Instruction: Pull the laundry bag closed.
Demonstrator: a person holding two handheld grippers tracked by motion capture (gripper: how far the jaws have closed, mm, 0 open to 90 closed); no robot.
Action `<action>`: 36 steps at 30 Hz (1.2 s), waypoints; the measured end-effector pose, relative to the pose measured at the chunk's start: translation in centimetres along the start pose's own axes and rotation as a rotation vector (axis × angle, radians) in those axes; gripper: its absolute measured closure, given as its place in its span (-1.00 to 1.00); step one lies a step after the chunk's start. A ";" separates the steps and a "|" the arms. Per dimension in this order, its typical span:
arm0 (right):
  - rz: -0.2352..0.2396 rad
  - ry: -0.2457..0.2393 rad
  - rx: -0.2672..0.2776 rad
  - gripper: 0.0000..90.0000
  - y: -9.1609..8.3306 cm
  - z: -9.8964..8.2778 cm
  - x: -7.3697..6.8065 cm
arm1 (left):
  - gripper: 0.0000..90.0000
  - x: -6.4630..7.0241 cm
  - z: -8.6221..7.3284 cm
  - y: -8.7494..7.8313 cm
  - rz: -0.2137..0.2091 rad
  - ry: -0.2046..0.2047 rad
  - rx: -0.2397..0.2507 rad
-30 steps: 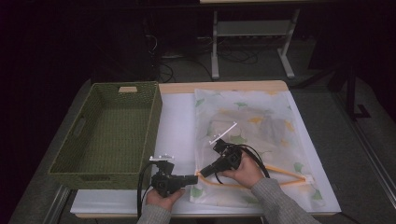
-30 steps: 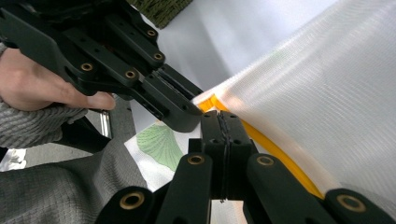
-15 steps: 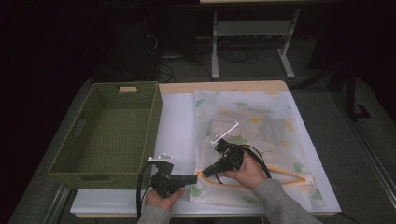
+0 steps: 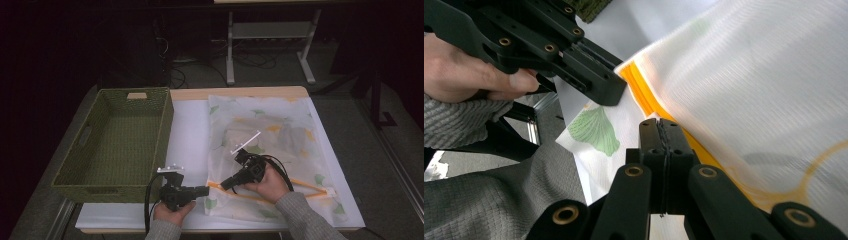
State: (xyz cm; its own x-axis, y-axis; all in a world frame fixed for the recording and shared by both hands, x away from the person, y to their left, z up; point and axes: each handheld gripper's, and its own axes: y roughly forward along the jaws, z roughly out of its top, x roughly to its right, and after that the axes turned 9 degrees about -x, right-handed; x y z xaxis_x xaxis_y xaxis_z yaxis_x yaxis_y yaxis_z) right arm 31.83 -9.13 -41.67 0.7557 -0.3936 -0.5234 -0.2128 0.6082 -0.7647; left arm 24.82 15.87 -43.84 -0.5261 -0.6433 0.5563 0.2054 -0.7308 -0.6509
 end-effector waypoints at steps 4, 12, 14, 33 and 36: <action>-0.004 0.006 -0.001 0.99 -0.3 -0.2 0.1 | 0.91 -0.1 0.0 0.0 0.002 0.001 0.000; -0.026 0.029 0.010 0.99 -1.8 -1.8 0.6 | 0.91 -0.2 0.0 -0.2 0.014 0.002 0.000; -0.030 0.034 0.014 0.99 -2.1 -2.2 0.8 | 0.90 -0.2 -0.1 -0.1 0.016 0.003 -0.001; -0.031 0.064 0.045 0.99 -4.5 -4.7 1.7 | 0.90 -0.4 -0.1 0.0 0.025 -0.001 -0.012; -0.034 0.068 0.050 0.99 -4.8 -4.9 1.8 | 0.90 -0.5 -0.2 0.0 0.019 -0.012 -0.010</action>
State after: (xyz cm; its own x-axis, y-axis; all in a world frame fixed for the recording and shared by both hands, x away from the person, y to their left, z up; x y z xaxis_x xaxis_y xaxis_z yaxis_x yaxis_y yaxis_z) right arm 31.13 -16.14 -40.81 0.7179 -0.4597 -0.5229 -0.1552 0.6264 -0.7639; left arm 24.97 16.26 -44.22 -0.5119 -0.6600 0.5498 0.2074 -0.7161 -0.6665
